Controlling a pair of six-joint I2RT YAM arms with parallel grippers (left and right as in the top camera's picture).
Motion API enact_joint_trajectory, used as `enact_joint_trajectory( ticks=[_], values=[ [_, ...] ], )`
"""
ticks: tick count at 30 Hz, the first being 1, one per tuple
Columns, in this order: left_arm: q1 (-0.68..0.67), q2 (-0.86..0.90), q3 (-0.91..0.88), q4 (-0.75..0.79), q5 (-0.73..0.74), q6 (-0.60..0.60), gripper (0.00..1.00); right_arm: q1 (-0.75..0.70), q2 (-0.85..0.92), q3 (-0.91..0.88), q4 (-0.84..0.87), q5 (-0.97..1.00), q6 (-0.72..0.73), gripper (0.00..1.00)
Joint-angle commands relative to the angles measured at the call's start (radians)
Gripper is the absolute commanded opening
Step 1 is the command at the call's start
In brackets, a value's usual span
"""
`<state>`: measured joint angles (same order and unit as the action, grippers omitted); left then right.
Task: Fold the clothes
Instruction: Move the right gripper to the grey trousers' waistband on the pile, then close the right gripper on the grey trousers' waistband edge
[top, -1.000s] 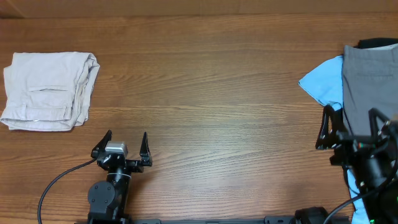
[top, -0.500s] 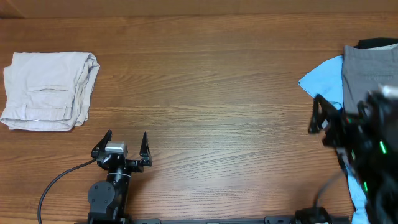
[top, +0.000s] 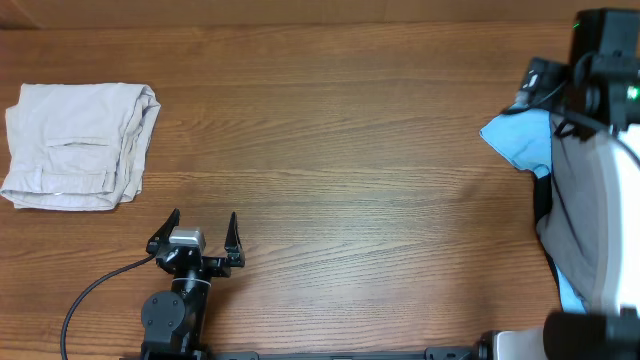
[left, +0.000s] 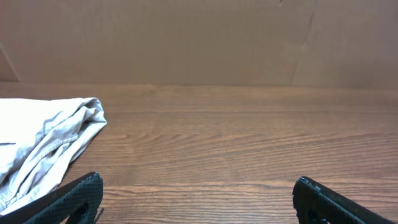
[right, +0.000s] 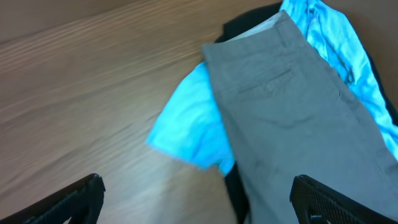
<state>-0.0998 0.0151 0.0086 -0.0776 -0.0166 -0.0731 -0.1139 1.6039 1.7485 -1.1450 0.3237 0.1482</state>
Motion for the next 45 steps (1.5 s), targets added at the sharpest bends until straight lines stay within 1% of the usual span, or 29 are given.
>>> enact_joint_trajectory(
  ticks=[1, 5, 7, 8, 10, 13, 19, 21, 23, 30, 35, 37, 45],
  values=[
    [-0.006, -0.01, -0.004, 0.003, -0.009, -0.01, 1.0, -0.093, 0.085, 0.035, 0.087, -0.09, -0.07, 1.0],
    [-0.006, -0.01, -0.004, 0.003, -0.009, -0.01, 1.0, -0.154, 0.15, 0.035, 0.238, -0.193, -0.094, 0.99],
    [-0.006, -0.01, -0.004, 0.003, -0.009, -0.01, 1.0, -0.169, 0.169, 0.035, 0.28, -0.214, -0.117, 0.89],
    [-0.006, -0.01, -0.004, 0.003, -0.009, -0.01, 1.0, -0.17, 0.178, 0.035, 0.297, -0.214, -0.132, 0.87],
    [-0.006, -0.01, -0.004, 0.003, -0.009, -0.01, 1.0, -0.172, 0.196, 0.035, 0.325, -0.214, -0.174, 0.87],
    [-0.006, -0.01, -0.004, 0.003, -0.009, -0.01, 1.0, -0.172, 0.238, 0.034, 0.353, -0.213, -0.223, 0.82],
    [-0.006, -0.01, -0.004, 0.003, -0.009, -0.01, 1.0, -0.188, 0.339, 0.032, 0.438, -0.212, -0.235, 0.82],
    [-0.006, -0.01, -0.004, 0.003, -0.009, -0.01, 1.0, -0.198, 0.375, 0.032, 0.485, -0.213, -0.236, 0.77],
    [-0.006, -0.01, -0.004, 0.003, -0.009, -0.01, 1.0, -0.204, 0.415, 0.032, 0.531, -0.214, -0.236, 0.73],
    [-0.006, -0.01, -0.004, 0.003, -0.009, -0.01, 1.0, -0.204, 0.526, 0.032, 0.602, -0.212, -0.339, 0.73],
    [-0.006, -0.01, -0.004, 0.003, -0.009, -0.01, 1.0, -0.209, 0.583, 0.032, 0.638, -0.167, -0.34, 0.74],
    [-0.006, -0.01, -0.004, 0.003, -0.009, -0.01, 1.0, -0.216, 0.601, 0.032, 0.652, -0.167, -0.34, 0.77],
    [-0.006, -0.01, -0.004, 0.003, -0.009, -0.01, 1.0, -0.238, 0.664, 0.032, 0.696, -0.168, -0.34, 0.77]
  ],
)
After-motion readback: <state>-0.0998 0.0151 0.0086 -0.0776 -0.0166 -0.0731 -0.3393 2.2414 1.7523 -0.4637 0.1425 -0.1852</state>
